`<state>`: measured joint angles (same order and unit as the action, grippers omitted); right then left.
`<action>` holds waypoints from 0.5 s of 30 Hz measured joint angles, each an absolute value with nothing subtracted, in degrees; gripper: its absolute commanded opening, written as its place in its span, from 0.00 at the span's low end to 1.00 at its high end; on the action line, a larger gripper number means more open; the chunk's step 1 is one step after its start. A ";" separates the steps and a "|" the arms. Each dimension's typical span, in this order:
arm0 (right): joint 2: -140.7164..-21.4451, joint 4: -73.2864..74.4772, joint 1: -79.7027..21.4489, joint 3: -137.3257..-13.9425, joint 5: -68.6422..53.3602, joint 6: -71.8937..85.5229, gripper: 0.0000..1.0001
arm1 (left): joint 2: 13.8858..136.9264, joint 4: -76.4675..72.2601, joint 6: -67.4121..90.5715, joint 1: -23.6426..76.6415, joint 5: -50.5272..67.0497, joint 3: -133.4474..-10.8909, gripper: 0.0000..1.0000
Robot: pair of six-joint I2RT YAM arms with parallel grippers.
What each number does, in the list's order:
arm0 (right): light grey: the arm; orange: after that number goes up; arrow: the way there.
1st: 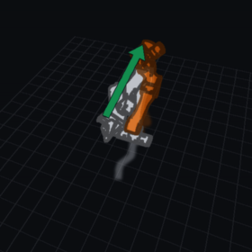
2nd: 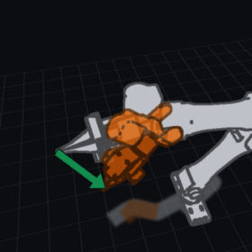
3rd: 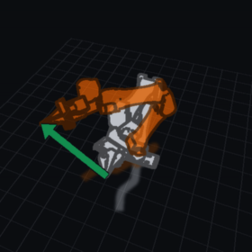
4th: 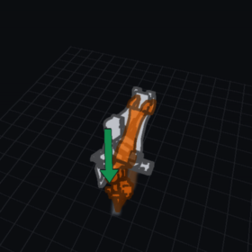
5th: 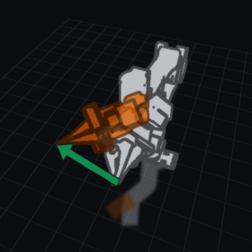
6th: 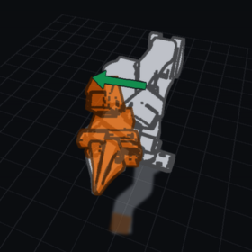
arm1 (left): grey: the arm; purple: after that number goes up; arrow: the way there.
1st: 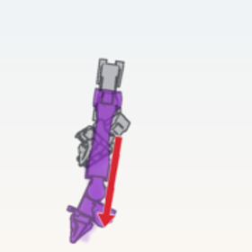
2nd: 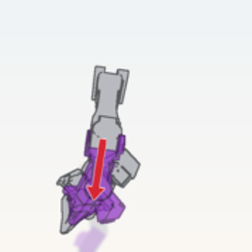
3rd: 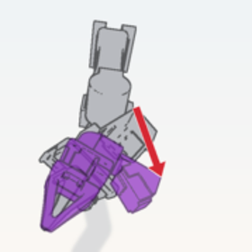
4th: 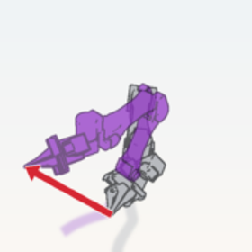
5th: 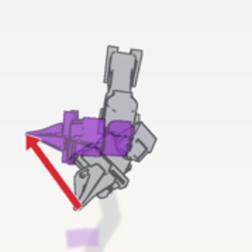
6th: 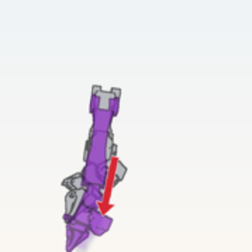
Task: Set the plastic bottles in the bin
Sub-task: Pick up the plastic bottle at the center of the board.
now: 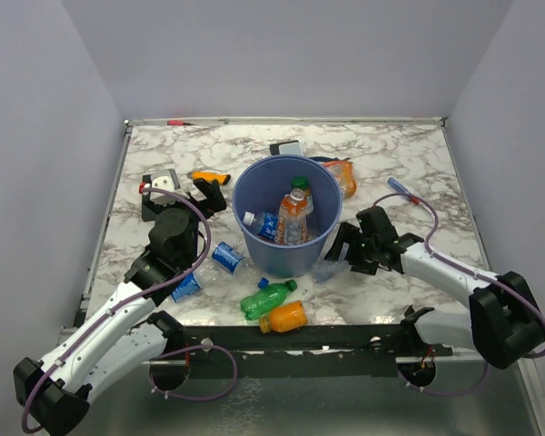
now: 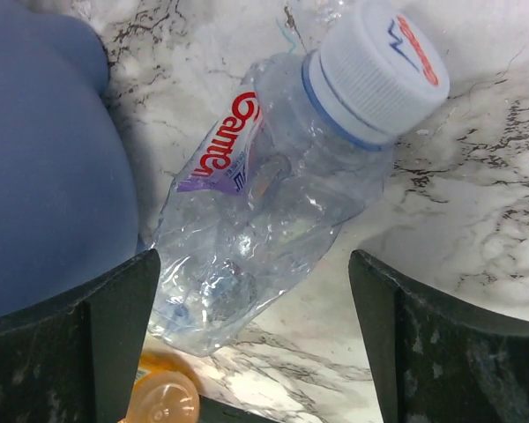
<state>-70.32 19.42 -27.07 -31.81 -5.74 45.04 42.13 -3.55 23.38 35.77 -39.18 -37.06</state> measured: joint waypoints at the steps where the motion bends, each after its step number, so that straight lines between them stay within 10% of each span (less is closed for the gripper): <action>1: -70.78 19.31 -27.33 -32.05 -5.19 45.30 0.88 | 42.11 -3.55 23.38 35.81 -39.18 -37.06 0.99; 15: -70.28 12.47 -28.18 -28.42 1.08 47.97 0.39 | 41.78 -3.55 23.35 36.14 -39.22 -37.06 0.99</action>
